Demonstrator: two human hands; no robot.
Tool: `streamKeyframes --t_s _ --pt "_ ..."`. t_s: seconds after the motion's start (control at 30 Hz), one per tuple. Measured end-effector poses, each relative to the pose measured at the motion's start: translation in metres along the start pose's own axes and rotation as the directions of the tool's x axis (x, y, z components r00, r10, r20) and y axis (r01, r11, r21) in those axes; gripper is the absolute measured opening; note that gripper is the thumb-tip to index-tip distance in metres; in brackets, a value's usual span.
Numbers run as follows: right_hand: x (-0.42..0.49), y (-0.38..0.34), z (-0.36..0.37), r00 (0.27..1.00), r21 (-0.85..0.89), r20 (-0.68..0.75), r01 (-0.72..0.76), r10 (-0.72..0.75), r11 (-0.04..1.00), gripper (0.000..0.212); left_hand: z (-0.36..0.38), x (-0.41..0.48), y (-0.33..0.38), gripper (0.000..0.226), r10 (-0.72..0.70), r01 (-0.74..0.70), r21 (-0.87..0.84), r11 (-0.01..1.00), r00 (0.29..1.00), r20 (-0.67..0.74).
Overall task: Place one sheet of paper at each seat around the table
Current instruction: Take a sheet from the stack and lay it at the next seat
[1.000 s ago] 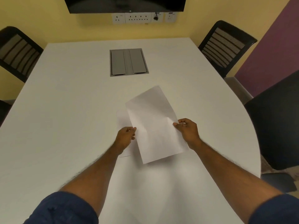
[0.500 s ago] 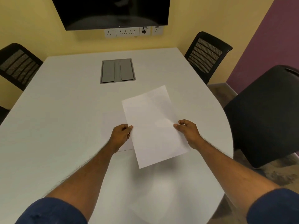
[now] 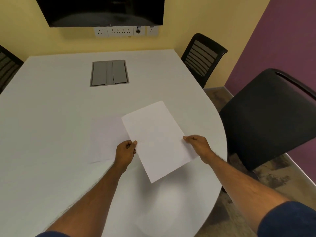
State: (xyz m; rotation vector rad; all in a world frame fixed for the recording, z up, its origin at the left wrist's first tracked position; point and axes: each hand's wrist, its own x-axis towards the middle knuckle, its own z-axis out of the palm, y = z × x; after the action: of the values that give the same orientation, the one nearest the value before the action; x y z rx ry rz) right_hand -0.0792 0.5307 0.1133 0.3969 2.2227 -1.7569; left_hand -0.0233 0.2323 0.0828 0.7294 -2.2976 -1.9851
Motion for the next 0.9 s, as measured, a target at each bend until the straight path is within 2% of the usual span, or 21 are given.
streamKeyframes --t_s 0.07,0.13,0.23,0.33,0.47,0.6,0.73,0.83,0.9 --pt "-0.003 0.005 -0.007 0.997 0.077 -0.027 -0.076 0.078 0.994 0.018 0.007 -0.001 0.001 0.035 -0.014 0.014 -0.025 1.0 0.999 -0.031" --pt "-0.009 0.012 -0.013 0.975 0.17 -0.056 -0.202 0.215 0.964 0.031 0.016 -0.001 0.001 0.034 -0.02 0.019 -0.034 0.999 0.999 -0.048" --pt "-0.017 0.024 -0.016 0.936 0.375 -0.008 -0.323 0.351 0.869 0.036 0.037 -0.005 0.003 0.032 -0.025 0.021 -0.058 0.998 0.998 -0.056" --pt "-0.019 0.028 -0.013 0.92 0.499 0.073 -0.368 0.386 0.785 0.033 0.063 -0.01 0.002 0.028 -0.027 0.022 -0.082 0.996 0.998 -0.06" --pt "-0.003 0.035 -0.018 0.926 0.59 0.033 -0.322 0.376 0.74 0.027 0.096 -0.008 0.004 0.026 -0.047 0.037 -0.094 0.995 0.994 -0.096" --pt "0.022 0.045 -0.039 0.937 0.564 -0.007 -0.285 0.35 0.775 0.016 0.128 0.001 0.003 0.027 -0.089 0.078 -0.111 0.991 0.992 -0.093" --pt "0.058 0.048 -0.073 0.953 0.483 -0.016 -0.257 0.302 0.837 0.018 0.149 0.02 -0.004 0.017 -0.25 0.247 -0.199 0.948 0.968 0.013" --pt "0.084 0.053 -0.103 0.961 0.411 0.011 -0.257 0.277 0.875 0.025 0.153 0.039 -0.003 0.01 -0.323 0.292 -0.311 0.904 0.945 -0.052" --pt "0.1 0.057 -0.122 0.961 0.349 0.037 -0.271 0.275 0.897 0.025 0.155 0.055 -0.003 0.015 -0.342 0.305 -0.291 0.907 0.936 -0.081"
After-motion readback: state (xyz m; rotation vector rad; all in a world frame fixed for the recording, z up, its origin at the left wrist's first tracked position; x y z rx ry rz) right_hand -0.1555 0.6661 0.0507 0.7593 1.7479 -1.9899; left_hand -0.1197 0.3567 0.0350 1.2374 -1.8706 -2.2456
